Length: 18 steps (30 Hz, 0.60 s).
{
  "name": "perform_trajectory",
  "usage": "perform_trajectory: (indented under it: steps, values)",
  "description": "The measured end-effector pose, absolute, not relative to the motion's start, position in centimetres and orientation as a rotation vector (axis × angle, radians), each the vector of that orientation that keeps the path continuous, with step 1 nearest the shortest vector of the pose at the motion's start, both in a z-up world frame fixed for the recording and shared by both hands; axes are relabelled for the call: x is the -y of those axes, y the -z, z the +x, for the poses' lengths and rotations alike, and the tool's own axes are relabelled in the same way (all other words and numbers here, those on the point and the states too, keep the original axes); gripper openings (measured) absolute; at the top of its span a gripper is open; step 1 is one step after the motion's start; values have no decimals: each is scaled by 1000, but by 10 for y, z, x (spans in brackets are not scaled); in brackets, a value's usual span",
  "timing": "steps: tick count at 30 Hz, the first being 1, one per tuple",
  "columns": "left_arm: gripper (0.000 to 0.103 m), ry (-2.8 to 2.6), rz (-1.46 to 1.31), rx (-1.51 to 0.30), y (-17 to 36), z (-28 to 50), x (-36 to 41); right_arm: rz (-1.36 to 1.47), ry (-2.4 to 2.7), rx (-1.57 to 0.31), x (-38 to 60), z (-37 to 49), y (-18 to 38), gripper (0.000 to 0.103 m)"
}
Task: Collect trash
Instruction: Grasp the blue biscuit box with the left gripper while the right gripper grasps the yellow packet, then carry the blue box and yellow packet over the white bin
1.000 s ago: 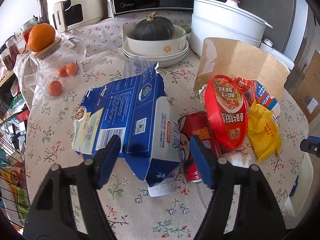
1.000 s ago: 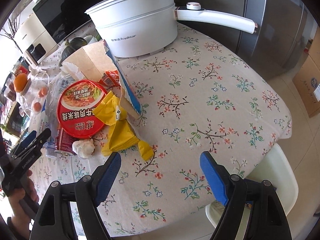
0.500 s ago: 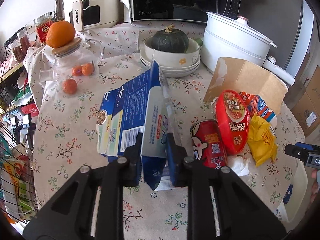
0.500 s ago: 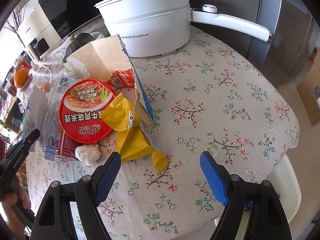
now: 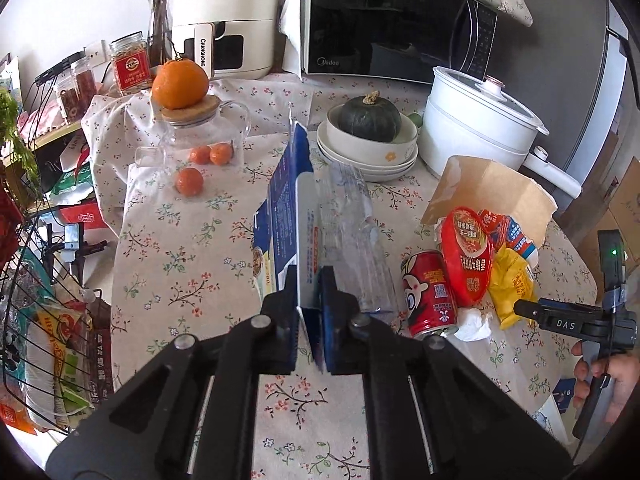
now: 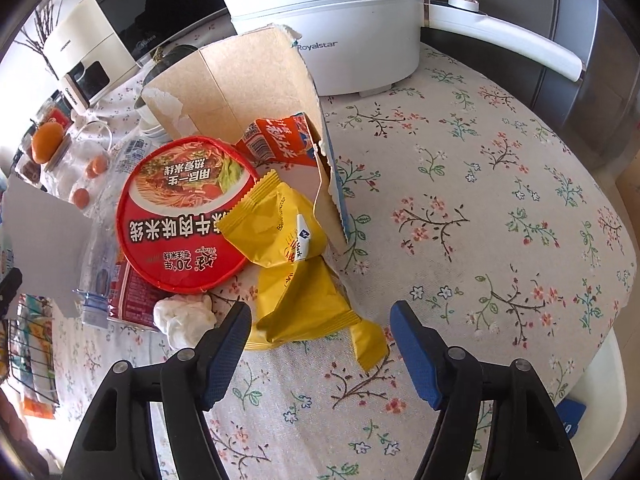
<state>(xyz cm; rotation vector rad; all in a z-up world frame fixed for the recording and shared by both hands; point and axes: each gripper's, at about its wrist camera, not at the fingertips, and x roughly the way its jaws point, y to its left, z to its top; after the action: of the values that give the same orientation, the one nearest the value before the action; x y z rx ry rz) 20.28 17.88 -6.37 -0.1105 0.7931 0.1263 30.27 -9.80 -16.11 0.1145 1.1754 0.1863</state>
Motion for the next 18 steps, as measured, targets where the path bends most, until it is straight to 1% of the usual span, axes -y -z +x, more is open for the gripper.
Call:
perform_trajectory:
  steps: [1, 2, 3, 4, 6, 9, 18]
  values:
    - [10, -129, -118, -789, 61, 200, -180, 116, -194, -1181, 97, 302, 164, 54]
    - [10, -131, -127, -785, 59, 198, -182, 120, -197, -1179, 97, 302, 164, 41]
    - [9, -131, -137, -781, 57, 196, -183, 127, -200, -1177, 98, 302, 164, 32]
    - [9, -133, -147, -775, 54, 193, -184, 147, -206, -1173, 100, 301, 163, 30]
    - [9, -131, -166, -761, 48, 189, -186, 186, -222, -1166, 104, 300, 157, 24]
    - [9, -114, -192, -740, 40, 182, -185, 198, -227, -1144, 110, 296, 145, 20]
    - [9, -22, -189, -714, 23, 165, -161, 175, -226, -1094, 131, 266, 106, 20]
